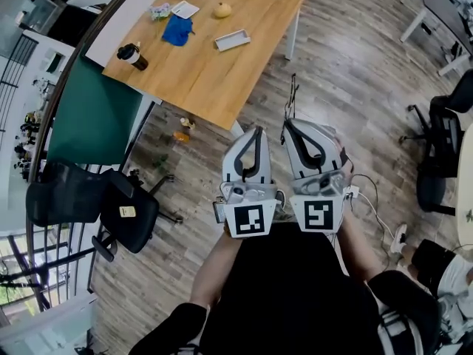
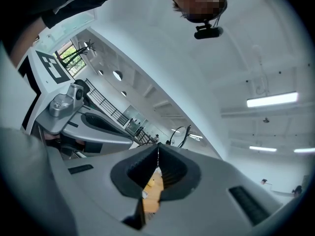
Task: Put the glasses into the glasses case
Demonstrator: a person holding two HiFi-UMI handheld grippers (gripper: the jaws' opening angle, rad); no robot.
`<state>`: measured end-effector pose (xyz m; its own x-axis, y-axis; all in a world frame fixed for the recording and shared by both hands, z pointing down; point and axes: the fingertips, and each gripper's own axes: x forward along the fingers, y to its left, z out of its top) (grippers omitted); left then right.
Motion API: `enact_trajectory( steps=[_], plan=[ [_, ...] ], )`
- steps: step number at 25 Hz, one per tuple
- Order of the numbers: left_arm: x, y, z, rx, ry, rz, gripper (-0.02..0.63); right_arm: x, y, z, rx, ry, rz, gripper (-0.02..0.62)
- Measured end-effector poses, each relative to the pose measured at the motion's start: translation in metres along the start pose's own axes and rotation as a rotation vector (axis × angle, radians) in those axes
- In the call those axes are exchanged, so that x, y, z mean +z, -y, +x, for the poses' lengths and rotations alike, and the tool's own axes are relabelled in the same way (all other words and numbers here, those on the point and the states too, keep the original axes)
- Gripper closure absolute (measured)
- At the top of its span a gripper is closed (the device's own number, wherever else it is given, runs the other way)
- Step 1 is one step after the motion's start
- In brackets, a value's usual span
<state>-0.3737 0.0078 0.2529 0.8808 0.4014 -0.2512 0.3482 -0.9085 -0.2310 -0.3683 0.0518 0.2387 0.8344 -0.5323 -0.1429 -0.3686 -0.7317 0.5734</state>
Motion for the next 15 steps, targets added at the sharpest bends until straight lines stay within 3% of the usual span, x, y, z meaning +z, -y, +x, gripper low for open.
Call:
enact_trajectory(
  steps=[15],
  plan=[
    [-0.034,0.010,0.089,-0.014,-0.001,-0.026,0.586,-0.057,0.056,0.044,0.002,0.007,0.035,0.584]
  ],
)
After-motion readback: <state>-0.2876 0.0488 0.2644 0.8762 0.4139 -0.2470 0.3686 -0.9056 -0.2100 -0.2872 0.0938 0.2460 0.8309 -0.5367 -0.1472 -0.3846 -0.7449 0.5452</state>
